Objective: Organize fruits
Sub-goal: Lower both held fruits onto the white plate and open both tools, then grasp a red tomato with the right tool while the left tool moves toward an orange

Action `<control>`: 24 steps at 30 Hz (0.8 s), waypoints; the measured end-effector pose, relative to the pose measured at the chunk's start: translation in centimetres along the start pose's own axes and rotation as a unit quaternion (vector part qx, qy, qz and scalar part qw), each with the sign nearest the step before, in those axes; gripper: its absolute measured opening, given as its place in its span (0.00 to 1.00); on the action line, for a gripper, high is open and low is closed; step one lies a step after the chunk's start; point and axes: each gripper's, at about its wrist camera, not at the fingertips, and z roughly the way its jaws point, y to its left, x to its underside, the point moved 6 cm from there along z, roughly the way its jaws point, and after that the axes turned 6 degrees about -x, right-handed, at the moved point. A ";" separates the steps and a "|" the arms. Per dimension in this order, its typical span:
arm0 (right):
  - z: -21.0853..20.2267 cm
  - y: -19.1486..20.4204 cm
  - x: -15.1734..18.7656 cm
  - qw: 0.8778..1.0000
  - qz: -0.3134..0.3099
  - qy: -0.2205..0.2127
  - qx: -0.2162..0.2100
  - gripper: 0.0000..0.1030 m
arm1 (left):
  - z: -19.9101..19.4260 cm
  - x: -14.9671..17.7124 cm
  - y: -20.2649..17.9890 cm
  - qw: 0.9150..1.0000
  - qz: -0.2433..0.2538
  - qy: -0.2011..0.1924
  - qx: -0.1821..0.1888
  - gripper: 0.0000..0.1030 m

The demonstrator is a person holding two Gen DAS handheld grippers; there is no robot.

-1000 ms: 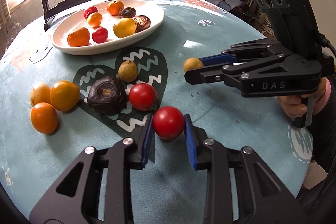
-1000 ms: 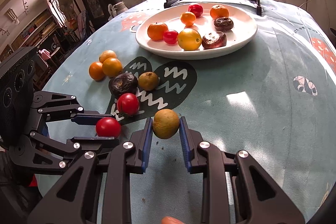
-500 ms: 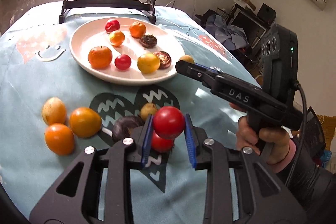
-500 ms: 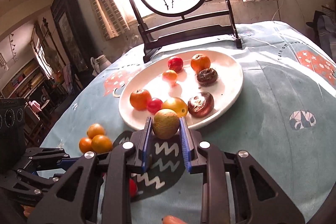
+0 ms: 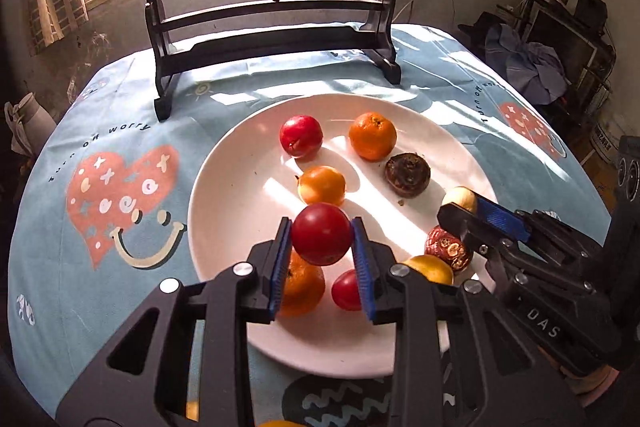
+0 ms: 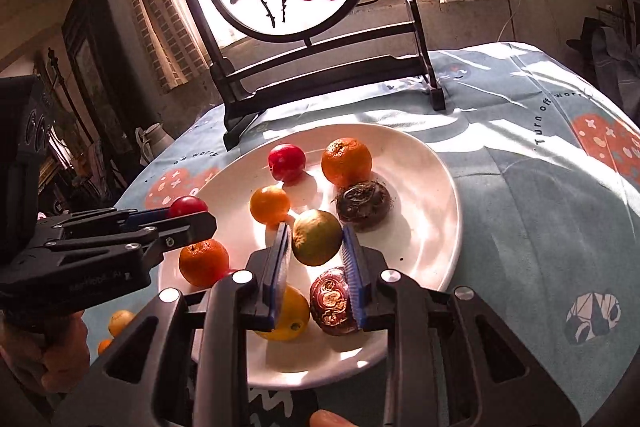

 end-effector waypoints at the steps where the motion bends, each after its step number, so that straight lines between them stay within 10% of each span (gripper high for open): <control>1: 0.0 0.0 0.0 1.000 0.002 0.004 -0.002 0.41 | -0.2 -0.1 0.2 1.000 -0.002 -0.005 -0.011 0.60; 2: -0.1 0.0 0.0 1.000 0.004 0.005 -0.004 0.43 | -0.6 -0.3 0.4 0.999 -0.005 -0.017 -0.026 0.78; 12: -3.6 2.7 1.0 1.000 -0.010 -0.003 -0.024 0.43 | -8.5 4.2 3.3 0.995 -0.032 -0.069 -0.058 0.95; 18: -4.9 5.2 4.9 0.997 -0.050 0.052 -0.042 0.54 | -9.6 10.0 6.4 0.993 -0.087 -0.072 -0.031 0.95; 24: -5.7 7.1 8.9 0.988 -0.077 0.118 -0.062 0.54 | -9.6 10.9 10.0 0.985 -0.130 -0.066 -0.087 0.95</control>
